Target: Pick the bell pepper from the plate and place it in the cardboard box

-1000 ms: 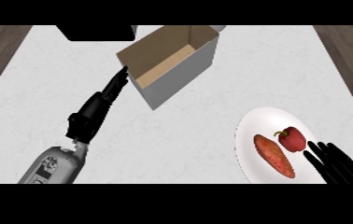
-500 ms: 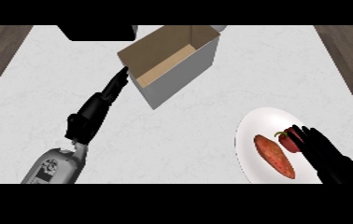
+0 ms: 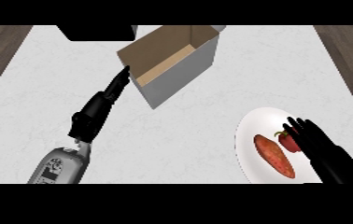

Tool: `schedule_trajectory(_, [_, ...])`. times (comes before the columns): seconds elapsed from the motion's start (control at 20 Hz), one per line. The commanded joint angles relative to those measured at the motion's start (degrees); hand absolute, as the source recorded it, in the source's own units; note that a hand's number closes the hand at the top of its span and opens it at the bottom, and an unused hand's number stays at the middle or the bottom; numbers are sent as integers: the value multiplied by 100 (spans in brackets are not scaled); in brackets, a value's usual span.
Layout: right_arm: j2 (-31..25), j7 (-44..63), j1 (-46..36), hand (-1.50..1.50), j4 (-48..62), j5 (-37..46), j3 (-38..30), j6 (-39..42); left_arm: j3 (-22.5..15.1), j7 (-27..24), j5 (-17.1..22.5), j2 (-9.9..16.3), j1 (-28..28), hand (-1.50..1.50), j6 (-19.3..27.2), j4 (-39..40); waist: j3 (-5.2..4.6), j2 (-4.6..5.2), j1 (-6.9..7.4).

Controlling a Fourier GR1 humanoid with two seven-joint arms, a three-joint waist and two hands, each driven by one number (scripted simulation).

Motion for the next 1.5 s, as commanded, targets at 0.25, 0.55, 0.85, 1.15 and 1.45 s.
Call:
schedule_trajectory(0.25, [487, 142, -491, -150, 587, 677, 91, 315, 335, -272, -313, -250, -29, 0, -315, 351, -2, 6, 7])
schedule_trajectory(0.55, [622, -80, -544, -150, 1145, 840, -111, 122, 276, -305, -558, -485, 330, 0, -301, 61, -1, 3, 15])
schedule_trajectory(0.85, [639, -268, -825, -150, 1682, 989, -208, -55, 512, 150, -496, -395, -71, 0, -467, 40, 2, 7, 30])
schedule_trajectory(1.15, [836, 112, -675, -150, 1689, 1424, -254, -376, 415, 172, -553, -424, 406, 0, -528, -396, 1, -6, 34])
schedule_trajectory(1.45, [904, -23, -1075, 150, 1963, 1527, -214, -162, 574, 356, -505, -503, -58, 0, -576, -232, 0, -1, 16])
